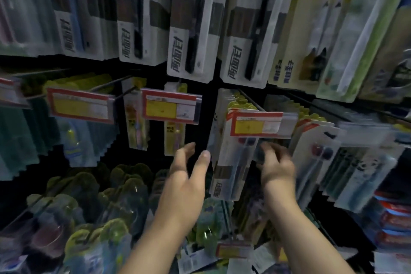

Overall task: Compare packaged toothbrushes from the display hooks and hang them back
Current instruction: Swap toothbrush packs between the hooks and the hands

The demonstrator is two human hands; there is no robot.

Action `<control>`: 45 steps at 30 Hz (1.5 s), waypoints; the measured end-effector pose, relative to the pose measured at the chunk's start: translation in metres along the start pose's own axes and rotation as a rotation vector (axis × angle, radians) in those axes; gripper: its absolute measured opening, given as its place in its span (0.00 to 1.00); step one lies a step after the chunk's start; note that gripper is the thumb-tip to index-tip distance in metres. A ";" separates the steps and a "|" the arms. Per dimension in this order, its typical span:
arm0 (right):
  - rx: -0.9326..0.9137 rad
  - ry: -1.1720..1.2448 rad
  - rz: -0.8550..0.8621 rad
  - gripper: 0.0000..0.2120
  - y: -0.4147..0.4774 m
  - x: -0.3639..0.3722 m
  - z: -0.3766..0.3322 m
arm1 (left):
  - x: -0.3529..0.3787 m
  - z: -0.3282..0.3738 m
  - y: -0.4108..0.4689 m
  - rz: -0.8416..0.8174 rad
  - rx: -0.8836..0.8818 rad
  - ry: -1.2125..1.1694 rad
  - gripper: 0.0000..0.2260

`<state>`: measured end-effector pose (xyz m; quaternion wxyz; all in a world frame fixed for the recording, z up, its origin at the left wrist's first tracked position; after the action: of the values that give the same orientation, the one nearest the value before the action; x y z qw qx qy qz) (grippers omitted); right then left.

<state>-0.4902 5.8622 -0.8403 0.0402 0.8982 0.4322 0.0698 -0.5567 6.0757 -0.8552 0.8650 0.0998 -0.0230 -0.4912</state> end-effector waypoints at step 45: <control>0.105 0.219 -0.337 0.18 0.001 0.055 0.013 | 0.079 -0.022 0.058 -0.224 0.008 -0.300 0.56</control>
<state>-0.4534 5.9047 -0.8481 -0.0427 0.8011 0.5812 0.1367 -0.4635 6.0401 -0.8697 0.7915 0.0310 -0.1424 -0.5936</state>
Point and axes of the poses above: each hand's wrist, its own y-axis towards the middle knuckle, its own x-axis out of the palm, z = x × y, the point moved 7 cm from there along y, towards the middle knuckle, and after that the axes turned 15 degrees about z, right-handed, at the moved point
